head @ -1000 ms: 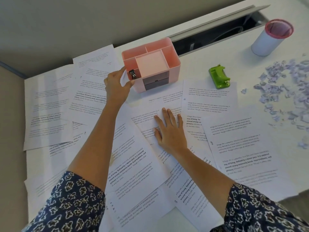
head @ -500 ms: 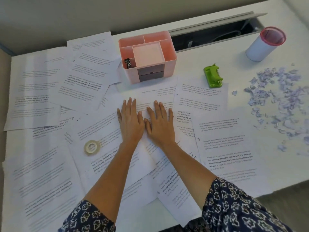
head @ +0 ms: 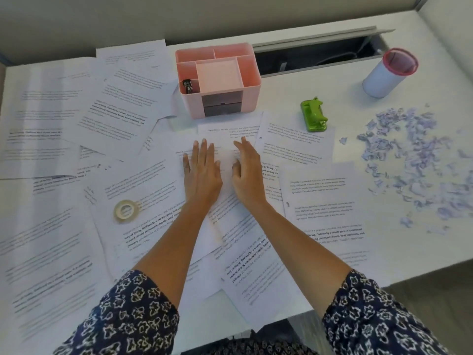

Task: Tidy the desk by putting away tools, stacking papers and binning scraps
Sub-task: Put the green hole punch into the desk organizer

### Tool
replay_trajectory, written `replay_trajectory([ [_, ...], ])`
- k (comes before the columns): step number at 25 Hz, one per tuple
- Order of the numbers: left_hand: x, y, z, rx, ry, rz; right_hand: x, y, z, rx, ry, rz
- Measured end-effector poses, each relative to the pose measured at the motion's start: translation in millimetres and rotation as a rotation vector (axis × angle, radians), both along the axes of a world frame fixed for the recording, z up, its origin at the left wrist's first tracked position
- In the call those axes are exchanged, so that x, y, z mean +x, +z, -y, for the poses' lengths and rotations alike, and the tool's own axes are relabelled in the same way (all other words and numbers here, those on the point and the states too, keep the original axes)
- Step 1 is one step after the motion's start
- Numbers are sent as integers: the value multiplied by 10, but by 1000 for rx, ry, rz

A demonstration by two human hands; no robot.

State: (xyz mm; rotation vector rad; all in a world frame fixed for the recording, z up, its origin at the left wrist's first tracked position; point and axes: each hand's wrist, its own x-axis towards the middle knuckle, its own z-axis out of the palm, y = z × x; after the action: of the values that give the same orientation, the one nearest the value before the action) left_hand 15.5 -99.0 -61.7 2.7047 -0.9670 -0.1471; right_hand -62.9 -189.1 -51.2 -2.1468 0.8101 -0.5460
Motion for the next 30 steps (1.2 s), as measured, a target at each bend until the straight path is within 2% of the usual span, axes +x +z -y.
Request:
replay_trajectory([
  [6,-131,24,309,28,-48,-15,-247,152,696,-166,-128,-14],
  [11,-200,-47,478,35,-78,-40,-329,276,1408,-236,-324,-212],
  [16,-261,-154,459,65,-64,-8,-329,465,2011,-135,-479,-346],
  [21,-268,-127,473,37,-55,15,-262,427,2362,-34,-471,-478],
  [30,-279,-124,471,38,-47,26,-120,385,2442,151,-448,-460],
])
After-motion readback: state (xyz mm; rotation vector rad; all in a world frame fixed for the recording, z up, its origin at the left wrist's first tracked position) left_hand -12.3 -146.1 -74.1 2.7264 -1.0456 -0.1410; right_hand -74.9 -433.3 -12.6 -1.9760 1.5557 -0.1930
